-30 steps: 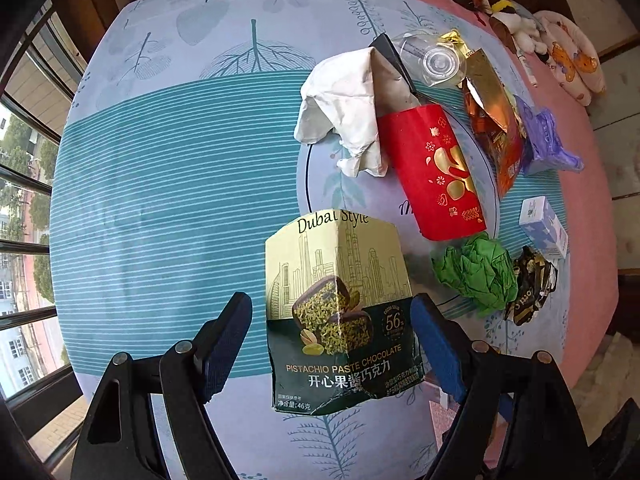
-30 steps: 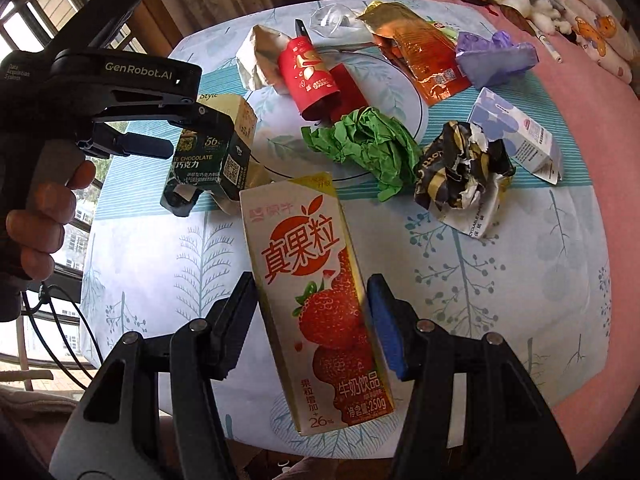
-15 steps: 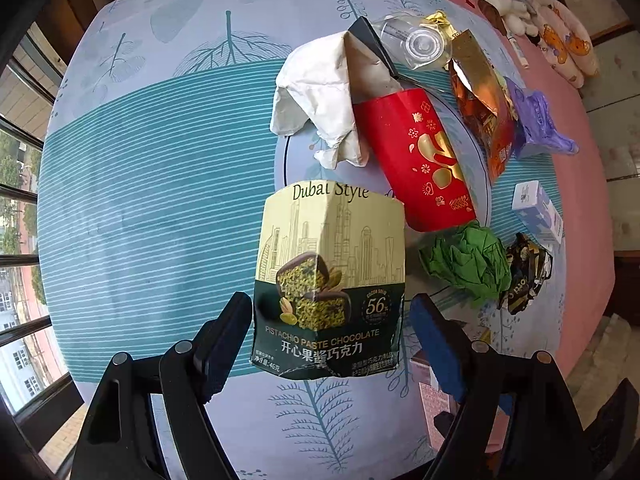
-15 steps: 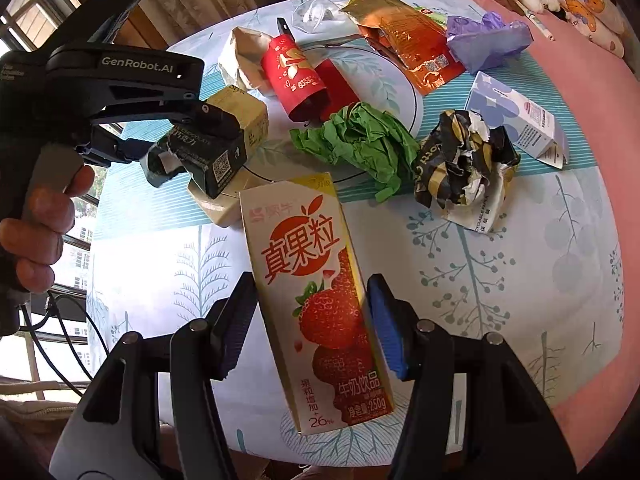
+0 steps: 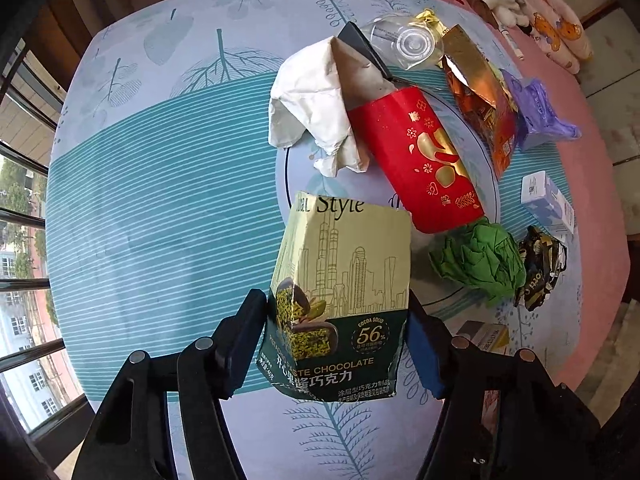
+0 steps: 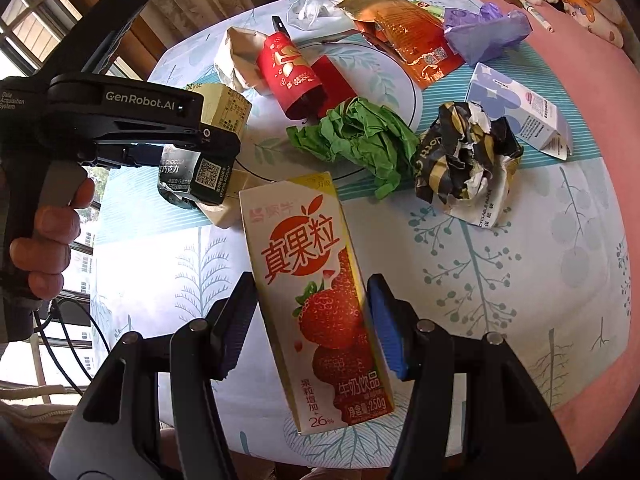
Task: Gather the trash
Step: 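Carry the chocolate box and juice carton down over the trash bin with both grippers, then open both grippers to drop the box and carton into the bin, then raise both open grippers back toward the trash on the table, then grasp the black-gold wrapper with left gripper while right gripper grasps white-purple carton, then carry the wrapper and carton down over the trash bin with both grippers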
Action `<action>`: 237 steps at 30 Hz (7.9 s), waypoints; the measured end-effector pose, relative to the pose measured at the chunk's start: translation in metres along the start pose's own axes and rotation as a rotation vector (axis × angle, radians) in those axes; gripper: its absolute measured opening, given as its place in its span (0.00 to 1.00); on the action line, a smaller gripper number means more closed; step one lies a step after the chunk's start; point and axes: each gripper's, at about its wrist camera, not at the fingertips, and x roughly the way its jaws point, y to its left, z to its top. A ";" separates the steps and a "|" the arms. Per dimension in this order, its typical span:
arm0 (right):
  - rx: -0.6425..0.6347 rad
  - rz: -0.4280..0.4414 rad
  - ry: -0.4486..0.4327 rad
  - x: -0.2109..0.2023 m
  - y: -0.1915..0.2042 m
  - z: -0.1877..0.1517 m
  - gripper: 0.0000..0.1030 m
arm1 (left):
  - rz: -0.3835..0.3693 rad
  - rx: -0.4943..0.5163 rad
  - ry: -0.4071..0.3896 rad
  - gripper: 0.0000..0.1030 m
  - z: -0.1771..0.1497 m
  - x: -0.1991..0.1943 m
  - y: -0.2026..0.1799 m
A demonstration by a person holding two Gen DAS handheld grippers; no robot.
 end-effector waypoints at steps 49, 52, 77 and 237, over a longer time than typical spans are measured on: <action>0.081 0.179 0.185 -0.041 -0.188 -0.297 0.52 | 0.045 -0.084 -0.052 0.67 -0.420 0.052 -0.195; 0.141 0.160 0.219 0.012 -0.202 -0.322 0.52 | 0.051 -0.089 -0.034 0.67 -0.426 0.108 -0.185; 0.254 0.028 0.241 0.193 -0.243 -0.385 0.62 | 0.089 0.003 -0.033 0.91 -0.430 0.278 -0.144; -0.152 0.076 -0.090 -0.146 -0.144 -0.117 0.34 | 0.159 0.101 -0.378 0.52 -0.289 -0.121 -0.217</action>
